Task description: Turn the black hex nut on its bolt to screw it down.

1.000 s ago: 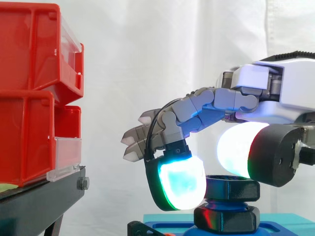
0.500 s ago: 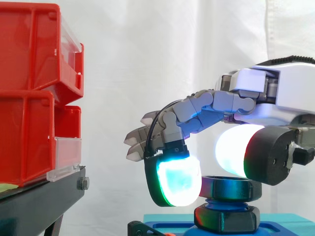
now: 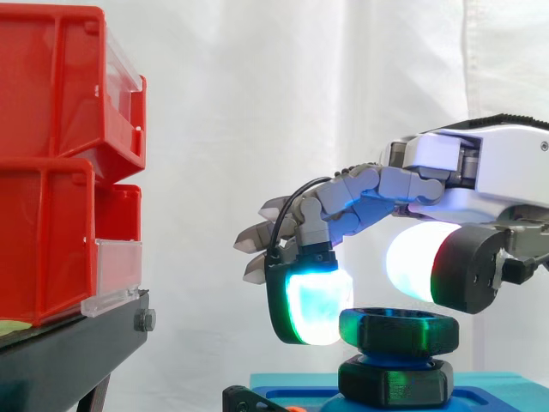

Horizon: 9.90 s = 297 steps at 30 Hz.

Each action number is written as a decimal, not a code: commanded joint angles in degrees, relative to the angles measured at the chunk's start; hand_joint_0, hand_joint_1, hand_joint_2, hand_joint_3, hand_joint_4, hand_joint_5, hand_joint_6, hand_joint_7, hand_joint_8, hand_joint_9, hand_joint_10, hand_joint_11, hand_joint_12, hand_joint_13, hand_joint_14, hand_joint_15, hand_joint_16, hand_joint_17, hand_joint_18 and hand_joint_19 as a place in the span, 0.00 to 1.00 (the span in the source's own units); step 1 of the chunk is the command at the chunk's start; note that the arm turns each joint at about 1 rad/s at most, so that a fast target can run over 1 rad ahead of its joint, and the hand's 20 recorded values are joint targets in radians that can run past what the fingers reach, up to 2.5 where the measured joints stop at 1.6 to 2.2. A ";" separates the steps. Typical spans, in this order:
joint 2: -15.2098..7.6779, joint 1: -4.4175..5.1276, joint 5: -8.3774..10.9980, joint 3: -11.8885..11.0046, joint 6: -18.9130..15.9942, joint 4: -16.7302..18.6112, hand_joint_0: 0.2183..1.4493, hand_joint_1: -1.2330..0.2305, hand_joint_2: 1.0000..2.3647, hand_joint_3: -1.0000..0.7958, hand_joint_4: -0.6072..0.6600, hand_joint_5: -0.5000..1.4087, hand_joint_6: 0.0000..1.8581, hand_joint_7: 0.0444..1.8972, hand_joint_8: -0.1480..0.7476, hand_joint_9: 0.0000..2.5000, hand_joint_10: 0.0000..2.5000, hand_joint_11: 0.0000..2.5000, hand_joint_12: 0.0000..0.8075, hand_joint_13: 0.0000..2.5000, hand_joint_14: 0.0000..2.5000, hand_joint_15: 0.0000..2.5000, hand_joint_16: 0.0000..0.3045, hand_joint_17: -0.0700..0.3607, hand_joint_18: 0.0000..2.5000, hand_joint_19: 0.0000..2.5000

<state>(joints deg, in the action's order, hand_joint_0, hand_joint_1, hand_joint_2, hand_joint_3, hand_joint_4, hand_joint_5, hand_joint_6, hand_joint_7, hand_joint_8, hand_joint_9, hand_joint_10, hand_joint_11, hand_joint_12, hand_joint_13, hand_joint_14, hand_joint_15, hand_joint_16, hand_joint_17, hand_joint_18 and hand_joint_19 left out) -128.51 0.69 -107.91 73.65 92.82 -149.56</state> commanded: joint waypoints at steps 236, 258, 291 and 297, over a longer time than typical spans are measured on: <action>-4.12 0.36 -7.58 -8.35 -0.36 -4.42 0.26 0.71 0.00 0.28 0.63 0.24 0.39 0.64 0.50 0.37 0.00 0.08 0.42 0.26 0.00 0.02 0.17 0.43 0.19 0.04; -4.12 -2.45 -10.48 -4.22 -0.44 3.93 0.26 0.71 0.00 0.28 0.63 0.24 0.39 0.65 0.51 0.38 0.00 0.08 0.41 0.26 0.00 0.02 0.17 0.43 0.20 0.05; -4.03 -2.80 -13.21 -6.77 -5.37 4.10 0.26 0.72 0.00 0.28 0.65 0.24 0.35 0.67 0.50 0.38 0.00 0.08 0.42 0.26 0.00 0.02 0.17 0.43 0.20 0.05; -4.03 -0.16 -8.90 -6.86 -4.93 2.43 0.26 0.72 0.00 0.28 0.67 0.24 0.30 0.73 0.50 0.38 0.00 0.08 0.42 0.26 0.00 0.02 0.17 0.43 0.20 0.05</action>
<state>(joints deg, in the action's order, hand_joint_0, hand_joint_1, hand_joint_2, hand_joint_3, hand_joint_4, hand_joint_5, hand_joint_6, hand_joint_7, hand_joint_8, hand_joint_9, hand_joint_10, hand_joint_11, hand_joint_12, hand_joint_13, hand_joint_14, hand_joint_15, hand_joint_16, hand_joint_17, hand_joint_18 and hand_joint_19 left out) -132.61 -0.88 -118.95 66.83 87.61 -146.31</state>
